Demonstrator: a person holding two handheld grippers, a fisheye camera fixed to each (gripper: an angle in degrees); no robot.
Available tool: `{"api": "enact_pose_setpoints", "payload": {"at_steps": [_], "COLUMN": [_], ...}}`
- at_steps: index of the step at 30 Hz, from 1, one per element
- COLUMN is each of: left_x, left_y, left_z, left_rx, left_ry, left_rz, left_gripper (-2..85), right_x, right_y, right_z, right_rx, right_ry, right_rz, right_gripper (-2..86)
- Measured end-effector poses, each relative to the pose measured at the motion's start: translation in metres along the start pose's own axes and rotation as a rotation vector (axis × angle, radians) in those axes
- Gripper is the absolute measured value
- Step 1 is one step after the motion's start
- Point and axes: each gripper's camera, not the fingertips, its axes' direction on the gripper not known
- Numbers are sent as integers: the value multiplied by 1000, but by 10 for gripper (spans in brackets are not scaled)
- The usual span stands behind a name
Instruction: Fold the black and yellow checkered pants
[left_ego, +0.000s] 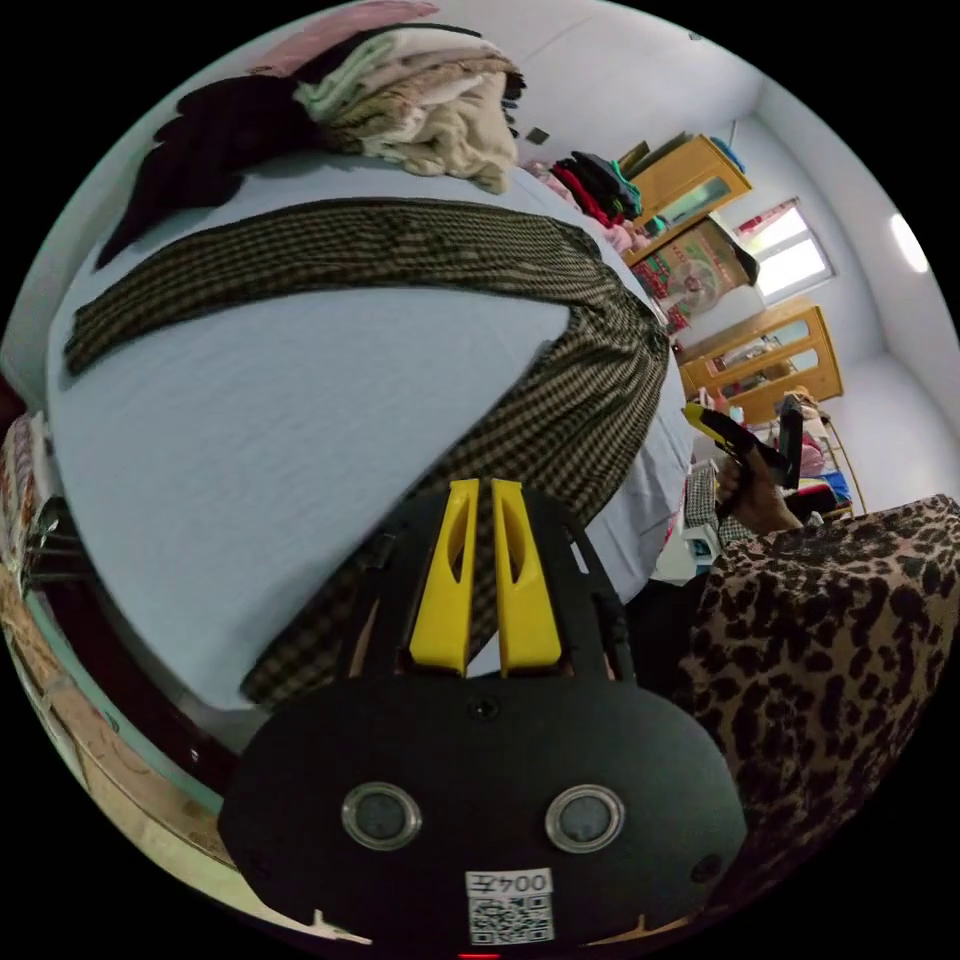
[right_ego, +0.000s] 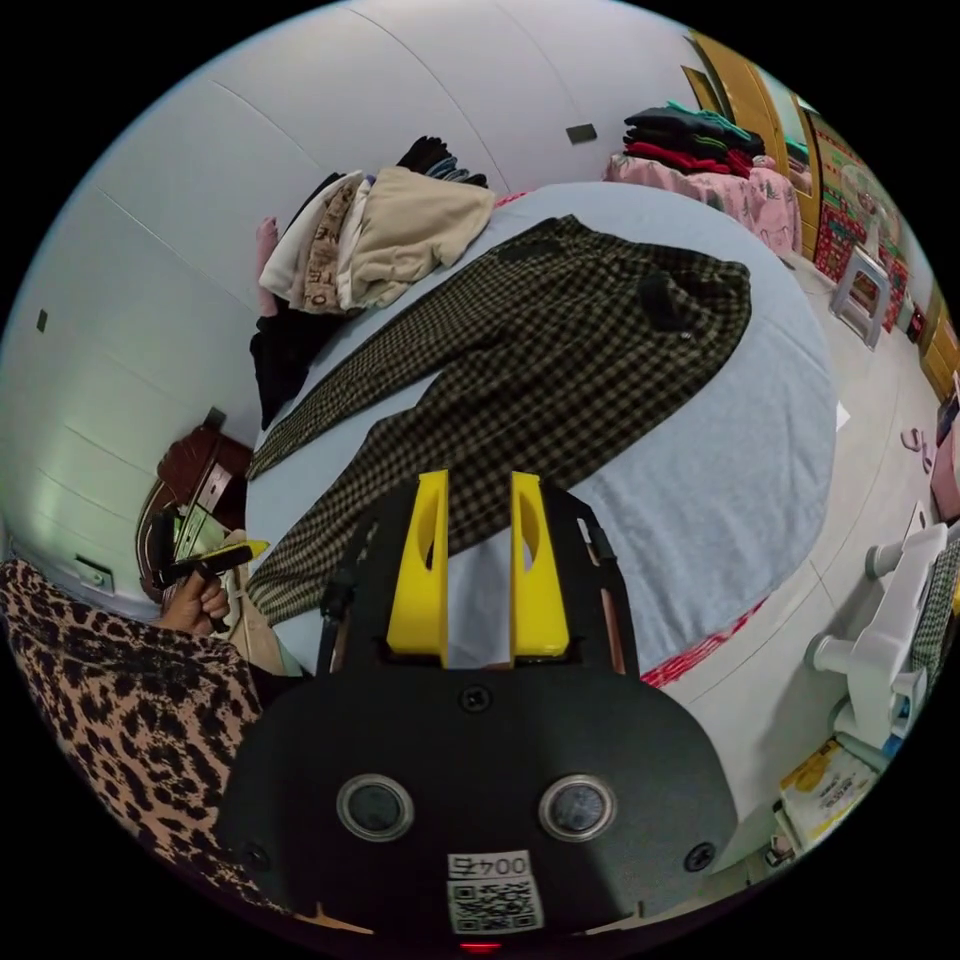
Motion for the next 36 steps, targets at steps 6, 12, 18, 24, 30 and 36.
{"api": "enact_pose_setpoints", "payload": {"at_steps": [6, 12, 18, 24, 30, 36], "left_x": [36, 25, 44, 34, 23, 15], "left_y": [-42, -47, -56, -65, -76, -83], "left_z": [94, 114, 140, 160, 178, 194], "left_rx": [-122, -43, -11, 11, 6, 14], "left_ry": [-79, -86, -262, -259, -253, -254], "left_rz": [-9, -145, -170, -238, -252, -270], "left_gripper": [6, 5, 3, 2, 2, 2], "right_x": [96, 183, 244, 283, 318, 339], "right_y": [-105, -236, -323, -376, -407, -419], "right_z": [-7, 13, 63, 116, 153, 167], "right_rx": [22, 18, 27, -18, -106, -140], "right_ry": [-46, -66, -3, 109, 69, 91], "right_rz": [-35, -90, -82, -124, -202, -271], "right_gripper": [100, 104, 101, 104, 113, 63]}}
